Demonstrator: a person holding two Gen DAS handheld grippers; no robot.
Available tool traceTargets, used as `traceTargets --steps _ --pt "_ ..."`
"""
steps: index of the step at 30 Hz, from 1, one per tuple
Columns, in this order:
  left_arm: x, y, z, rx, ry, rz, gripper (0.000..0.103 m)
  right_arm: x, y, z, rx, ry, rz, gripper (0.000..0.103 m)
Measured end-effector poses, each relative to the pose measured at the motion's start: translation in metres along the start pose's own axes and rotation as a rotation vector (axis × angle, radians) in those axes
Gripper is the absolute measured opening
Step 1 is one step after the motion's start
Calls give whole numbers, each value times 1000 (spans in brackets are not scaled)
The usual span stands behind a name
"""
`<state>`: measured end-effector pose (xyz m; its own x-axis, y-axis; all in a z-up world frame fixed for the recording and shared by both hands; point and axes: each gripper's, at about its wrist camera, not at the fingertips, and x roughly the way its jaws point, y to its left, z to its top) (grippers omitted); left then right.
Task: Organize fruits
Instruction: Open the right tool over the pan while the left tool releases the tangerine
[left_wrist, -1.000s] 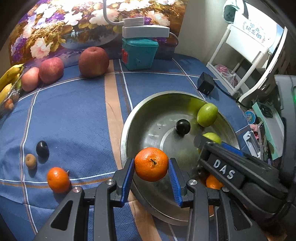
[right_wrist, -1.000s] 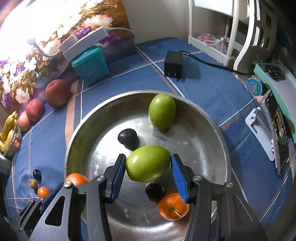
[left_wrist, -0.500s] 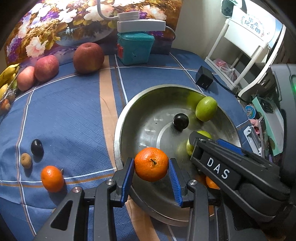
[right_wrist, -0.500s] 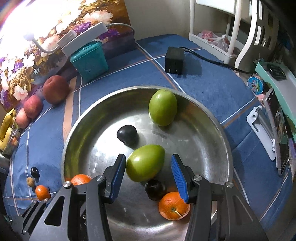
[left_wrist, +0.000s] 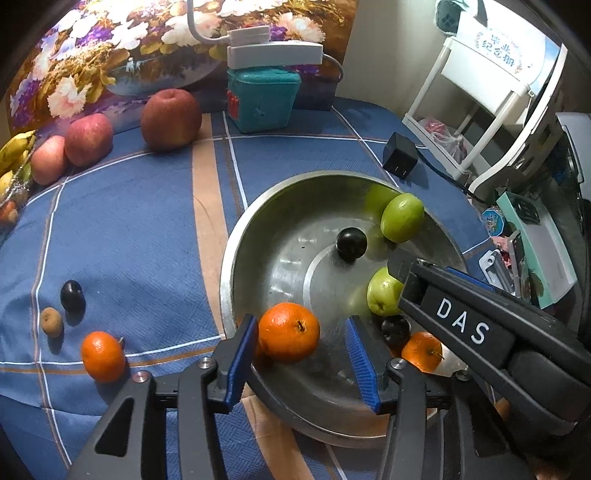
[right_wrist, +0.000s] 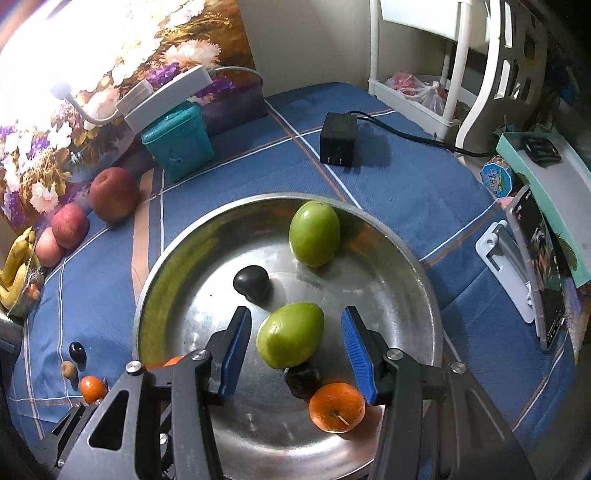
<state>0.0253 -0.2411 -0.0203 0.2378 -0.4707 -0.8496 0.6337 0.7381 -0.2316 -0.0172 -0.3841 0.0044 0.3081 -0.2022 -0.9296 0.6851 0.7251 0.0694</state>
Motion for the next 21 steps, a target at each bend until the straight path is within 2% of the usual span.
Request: traceTargets --steps 9,21 --pt "-13 2 5 -8 -34 4 54 -7 -3 2 9 -12 -7 52" --pt "-23 33 7 -123 -61 44 54 -4 6 -2 -23 12 -9 52"
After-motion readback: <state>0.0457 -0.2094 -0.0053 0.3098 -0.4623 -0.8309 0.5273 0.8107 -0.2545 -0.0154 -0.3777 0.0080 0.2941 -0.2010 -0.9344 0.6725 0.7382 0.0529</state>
